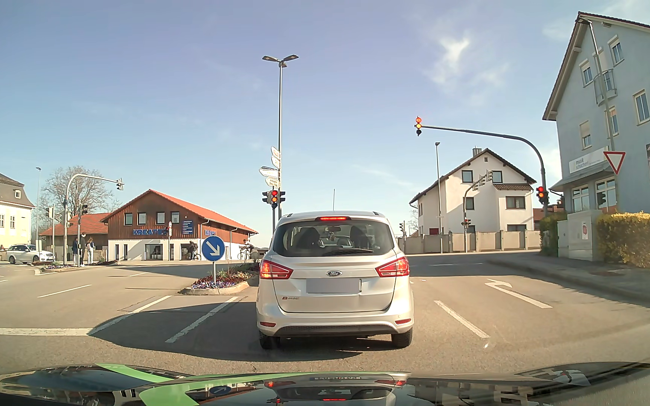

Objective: Follow the waypoints while adhering to traffic rules and regulations

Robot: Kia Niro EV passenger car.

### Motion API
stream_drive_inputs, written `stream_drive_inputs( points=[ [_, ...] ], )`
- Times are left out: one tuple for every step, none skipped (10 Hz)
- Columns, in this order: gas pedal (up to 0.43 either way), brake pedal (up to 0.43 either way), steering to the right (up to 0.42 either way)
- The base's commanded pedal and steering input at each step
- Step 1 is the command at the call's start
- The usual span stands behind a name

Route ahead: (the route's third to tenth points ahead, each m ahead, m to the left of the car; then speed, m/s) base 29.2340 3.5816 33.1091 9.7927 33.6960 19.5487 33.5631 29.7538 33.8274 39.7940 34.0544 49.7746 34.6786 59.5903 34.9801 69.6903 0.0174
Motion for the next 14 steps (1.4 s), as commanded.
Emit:
stream_drive_inputs(
  points=[
    [0.000,0.280,0.003],
    [0.000,0.280,0.003],
    [0.000,0.280,0.003],
    [0.000,0.280,0.002],
    [0.000,0.280,0.003],
    [0.000,0.280,0.002],
    [0.000,0.280,0.003],
    [0.000,0.280,0.003],
    [0.000,0.280,0.002],
    [0.000,0.280,0.003],
    [0.000,0.280,0.002],
    [0.000,0.280,0.003],
    [0.000,0.280,0.003],
    [0.000,0.280,0.003]
  ],
)
